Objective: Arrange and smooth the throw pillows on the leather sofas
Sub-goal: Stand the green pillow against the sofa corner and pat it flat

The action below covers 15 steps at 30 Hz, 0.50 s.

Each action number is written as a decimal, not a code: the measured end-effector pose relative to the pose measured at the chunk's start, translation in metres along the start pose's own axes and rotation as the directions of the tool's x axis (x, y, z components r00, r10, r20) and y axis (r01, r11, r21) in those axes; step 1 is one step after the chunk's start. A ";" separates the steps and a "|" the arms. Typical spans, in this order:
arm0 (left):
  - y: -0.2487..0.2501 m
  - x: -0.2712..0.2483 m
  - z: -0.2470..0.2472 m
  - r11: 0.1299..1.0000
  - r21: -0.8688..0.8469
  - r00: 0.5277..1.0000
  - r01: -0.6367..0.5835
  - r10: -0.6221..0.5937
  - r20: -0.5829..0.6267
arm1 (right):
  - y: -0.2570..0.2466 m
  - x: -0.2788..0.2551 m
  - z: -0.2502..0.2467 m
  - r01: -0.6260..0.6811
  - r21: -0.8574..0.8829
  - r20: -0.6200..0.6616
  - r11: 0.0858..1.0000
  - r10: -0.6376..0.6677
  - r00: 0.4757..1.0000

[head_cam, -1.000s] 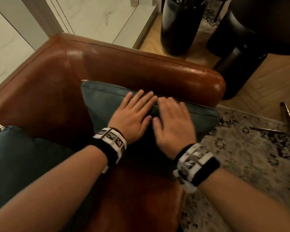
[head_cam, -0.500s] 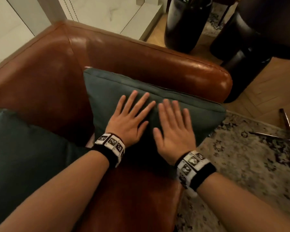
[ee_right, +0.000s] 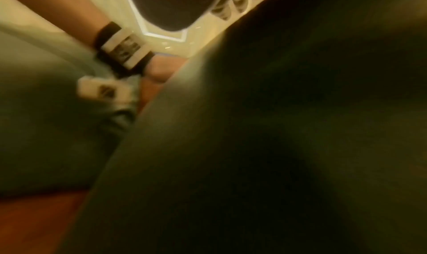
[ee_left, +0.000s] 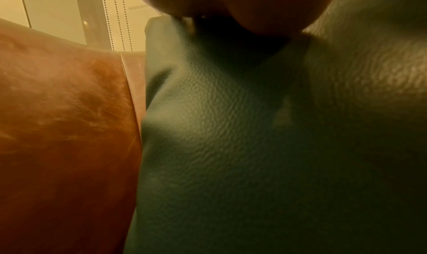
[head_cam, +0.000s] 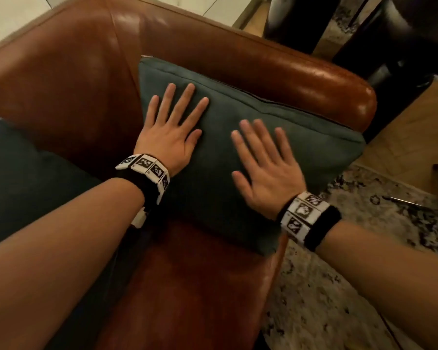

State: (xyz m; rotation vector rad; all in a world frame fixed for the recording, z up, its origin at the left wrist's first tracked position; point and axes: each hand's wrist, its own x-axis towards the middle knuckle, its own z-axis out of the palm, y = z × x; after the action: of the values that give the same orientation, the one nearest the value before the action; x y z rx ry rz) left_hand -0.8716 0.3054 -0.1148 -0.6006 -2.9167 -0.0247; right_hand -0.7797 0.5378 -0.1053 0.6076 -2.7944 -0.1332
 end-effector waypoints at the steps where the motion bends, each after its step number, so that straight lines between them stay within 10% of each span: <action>1: -0.002 0.001 -0.001 1.000 -0.009 1.000 -0.010 0.010 0.009 | -0.017 -0.002 0.014 0.135 -0.010 0.044 0.991 -0.134 0.990; 5: -0.008 0.002 -0.005 0.998 -0.042 0.997 -0.037 0.039 0.069 | -0.052 -0.054 0.073 0.567 -0.081 0.451 0.819 -0.478 0.754; 9: -0.007 -0.005 -0.006 0.999 -0.019 0.995 -0.046 0.047 0.089 | -0.050 -0.095 0.092 0.791 -0.047 0.758 0.610 -0.494 0.426; 11: -0.004 -0.010 -0.010 0.999 -0.035 0.999 0.005 -0.004 0.044 | -0.047 -0.092 0.085 0.751 0.017 0.694 0.661 -0.548 0.467; 15: 0.041 -0.038 -0.001 0.978 -0.206 0.988 0.020 -0.051 -0.145 | -0.011 -0.050 0.039 0.364 -0.081 0.166 0.928 -0.347 0.923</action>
State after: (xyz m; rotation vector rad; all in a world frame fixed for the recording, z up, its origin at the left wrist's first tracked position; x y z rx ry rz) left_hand -0.8207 0.3282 -0.1203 -0.5497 -2.7971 -0.3626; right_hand -0.7427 0.5503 -0.1563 1.1154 -2.7609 -0.4200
